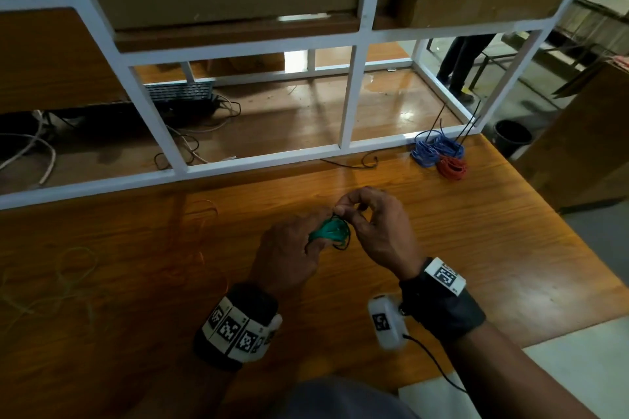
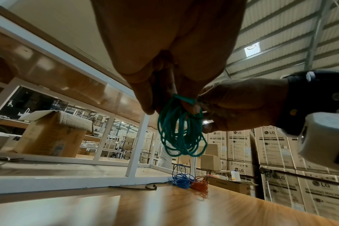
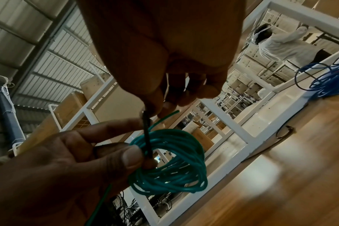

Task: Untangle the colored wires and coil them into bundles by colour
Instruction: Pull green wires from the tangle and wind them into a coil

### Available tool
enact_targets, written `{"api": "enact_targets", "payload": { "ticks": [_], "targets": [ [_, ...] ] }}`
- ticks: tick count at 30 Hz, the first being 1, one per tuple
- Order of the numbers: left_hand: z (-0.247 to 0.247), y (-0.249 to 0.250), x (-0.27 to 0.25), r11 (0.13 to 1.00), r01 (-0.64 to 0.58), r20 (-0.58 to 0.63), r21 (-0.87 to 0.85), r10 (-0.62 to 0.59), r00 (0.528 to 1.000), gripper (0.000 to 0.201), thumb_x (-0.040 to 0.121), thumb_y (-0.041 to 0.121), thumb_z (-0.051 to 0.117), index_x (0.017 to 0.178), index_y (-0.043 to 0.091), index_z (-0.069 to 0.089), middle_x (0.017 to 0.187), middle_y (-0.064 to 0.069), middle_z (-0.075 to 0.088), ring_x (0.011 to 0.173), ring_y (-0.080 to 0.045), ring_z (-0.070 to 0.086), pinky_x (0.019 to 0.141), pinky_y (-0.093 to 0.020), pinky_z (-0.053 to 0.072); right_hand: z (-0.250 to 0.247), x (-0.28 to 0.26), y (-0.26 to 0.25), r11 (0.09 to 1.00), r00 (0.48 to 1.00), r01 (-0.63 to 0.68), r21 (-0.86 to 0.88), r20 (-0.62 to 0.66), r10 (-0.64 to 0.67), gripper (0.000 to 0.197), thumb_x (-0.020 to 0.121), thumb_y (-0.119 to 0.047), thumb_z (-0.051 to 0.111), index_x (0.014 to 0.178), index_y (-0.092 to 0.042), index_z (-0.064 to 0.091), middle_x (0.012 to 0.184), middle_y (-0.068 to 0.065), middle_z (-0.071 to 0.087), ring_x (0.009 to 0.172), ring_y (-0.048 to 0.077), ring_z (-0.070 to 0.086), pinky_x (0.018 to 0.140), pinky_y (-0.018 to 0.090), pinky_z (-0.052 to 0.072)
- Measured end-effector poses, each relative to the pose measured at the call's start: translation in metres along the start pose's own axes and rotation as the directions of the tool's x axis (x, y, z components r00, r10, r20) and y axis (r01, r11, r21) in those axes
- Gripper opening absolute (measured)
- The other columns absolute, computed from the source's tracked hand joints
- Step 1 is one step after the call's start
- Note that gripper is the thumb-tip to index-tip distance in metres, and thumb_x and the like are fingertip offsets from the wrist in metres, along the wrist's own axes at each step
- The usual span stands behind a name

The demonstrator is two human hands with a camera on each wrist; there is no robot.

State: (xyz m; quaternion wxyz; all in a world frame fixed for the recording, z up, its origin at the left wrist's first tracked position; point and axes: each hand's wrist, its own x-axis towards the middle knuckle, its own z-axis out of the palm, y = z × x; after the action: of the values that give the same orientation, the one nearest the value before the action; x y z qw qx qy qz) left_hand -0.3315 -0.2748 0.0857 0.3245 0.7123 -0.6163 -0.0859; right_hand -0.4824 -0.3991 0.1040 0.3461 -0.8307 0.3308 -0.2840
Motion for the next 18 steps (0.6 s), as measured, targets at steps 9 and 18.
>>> {"api": "enact_targets", "payload": {
  "ticks": [9, 18],
  "targets": [
    [0.004, 0.008, -0.003, 0.998, -0.038, 0.041, -0.049, 0.040, 0.998, 0.036, 0.088, 0.019, 0.070, 0.123, 0.021, 0.067, 0.117, -0.002, 0.071, 0.101, -0.018, 0.067, 0.083, -0.023, 0.055, -0.019, 0.005, -0.010, 0.994, 0.995, -0.042, 0.099, -0.085, 0.050, 0.010, 0.095, -0.030, 0.072, 0.086, -0.024, 0.072, 0.089, -0.013, 0.071, 0.077, -0.002, 0.062, 0.065, 0.022, 0.042],
    [0.016, 0.001, 0.003, 0.924, 0.190, 0.110, -0.333, -0.162, 0.981, 0.044, 0.088, 0.033, 0.071, 0.129, 0.041, 0.059, 0.108, 0.007, 0.072, 0.099, -0.004, 0.067, 0.077, -0.025, 0.060, -0.024, 0.007, -0.024, 0.973, 0.992, -0.112, 0.201, -0.030, 0.120, 0.012, 0.097, -0.033, 0.070, 0.087, -0.028, 0.069, 0.091, -0.006, 0.078, 0.087, 0.012, 0.072, 0.079, 0.054, 0.059]
  ]
}}
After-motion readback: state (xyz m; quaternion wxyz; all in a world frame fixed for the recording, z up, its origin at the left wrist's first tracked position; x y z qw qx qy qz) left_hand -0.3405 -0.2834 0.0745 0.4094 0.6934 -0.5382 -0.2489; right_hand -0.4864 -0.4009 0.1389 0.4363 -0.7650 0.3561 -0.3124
